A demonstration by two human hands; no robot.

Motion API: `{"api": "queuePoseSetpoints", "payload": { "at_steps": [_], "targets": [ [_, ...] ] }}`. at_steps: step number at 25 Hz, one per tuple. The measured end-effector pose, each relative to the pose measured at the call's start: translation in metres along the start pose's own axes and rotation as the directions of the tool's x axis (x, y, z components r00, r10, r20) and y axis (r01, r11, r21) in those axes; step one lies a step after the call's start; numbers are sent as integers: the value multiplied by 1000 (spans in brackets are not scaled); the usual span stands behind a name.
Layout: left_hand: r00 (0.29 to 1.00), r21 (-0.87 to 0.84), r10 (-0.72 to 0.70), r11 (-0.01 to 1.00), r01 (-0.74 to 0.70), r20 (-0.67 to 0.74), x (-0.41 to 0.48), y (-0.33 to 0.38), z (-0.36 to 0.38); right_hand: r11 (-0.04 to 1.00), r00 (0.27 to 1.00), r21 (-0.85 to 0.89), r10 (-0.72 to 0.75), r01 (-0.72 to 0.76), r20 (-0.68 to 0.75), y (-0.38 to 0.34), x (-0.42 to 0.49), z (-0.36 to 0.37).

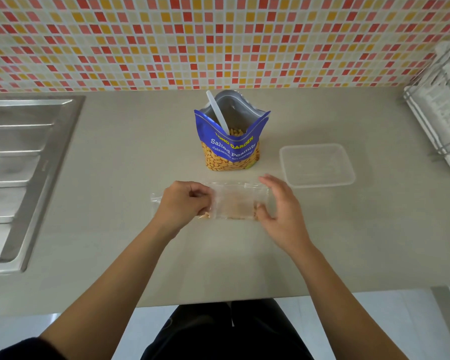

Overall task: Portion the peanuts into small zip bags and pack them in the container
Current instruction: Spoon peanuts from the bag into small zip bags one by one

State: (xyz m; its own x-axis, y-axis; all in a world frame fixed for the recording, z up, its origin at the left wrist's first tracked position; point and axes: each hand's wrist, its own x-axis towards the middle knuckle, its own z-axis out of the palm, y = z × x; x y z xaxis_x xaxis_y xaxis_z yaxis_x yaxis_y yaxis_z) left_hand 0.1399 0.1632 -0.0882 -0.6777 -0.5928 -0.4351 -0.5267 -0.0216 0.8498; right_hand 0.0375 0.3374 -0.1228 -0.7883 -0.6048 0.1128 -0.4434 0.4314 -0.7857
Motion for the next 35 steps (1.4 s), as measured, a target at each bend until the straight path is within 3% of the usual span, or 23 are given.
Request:
{"api": "queuePoseSetpoints", "payload": {
  "at_steps": [3, 5, 13, 23, 25, 27, 28, 32, 35],
  "targets": [
    [995, 118, 68, 991, -59, -78, -3, 10, 4, 987, 961, -78, -115, 139, 250, -18, 6, 5],
    [992, 182, 106, 979, -91, -70, -7, 16, 8, 979, 946, -119, -122, 164, 300, -24, 11, 12],
    [980, 342, 185, 927, -151, -67, -6, 29, 14, 970, 965, -115, -192, 214, 179, -22, 18, 17],
    [985, 279, 172, 946, -166, 0, -10, 54, 7, 962, 963, 25, -270, 270, 1, -16, 19, 6],
    [923, 282, 350, 912, -298, -157, -4, 66, -5, 955, 966, 147, -248, 257, -73, -15, 21, -1],
    [782, 355, 515, 846, -398, -351, 17, 89, -21, 937, 965, 236, -237, 257, -112, -17, 24, -7],
    [748, 393, 559, 817, -423, -357, 34, 100, -27, 931, 966, 259, -235, 256, -110, -19, 27, -10],
    [834, 612, 547, 685, -396, -72, 89, 121, -27, 931, 974, 291, -191, 220, -124, -22, 34, -10],
    [773, 582, 630, 657, -479, -74, 94, 122, -21, 922, 976, 332, -155, 199, -156, -22, 43, -9]
  ]
}}
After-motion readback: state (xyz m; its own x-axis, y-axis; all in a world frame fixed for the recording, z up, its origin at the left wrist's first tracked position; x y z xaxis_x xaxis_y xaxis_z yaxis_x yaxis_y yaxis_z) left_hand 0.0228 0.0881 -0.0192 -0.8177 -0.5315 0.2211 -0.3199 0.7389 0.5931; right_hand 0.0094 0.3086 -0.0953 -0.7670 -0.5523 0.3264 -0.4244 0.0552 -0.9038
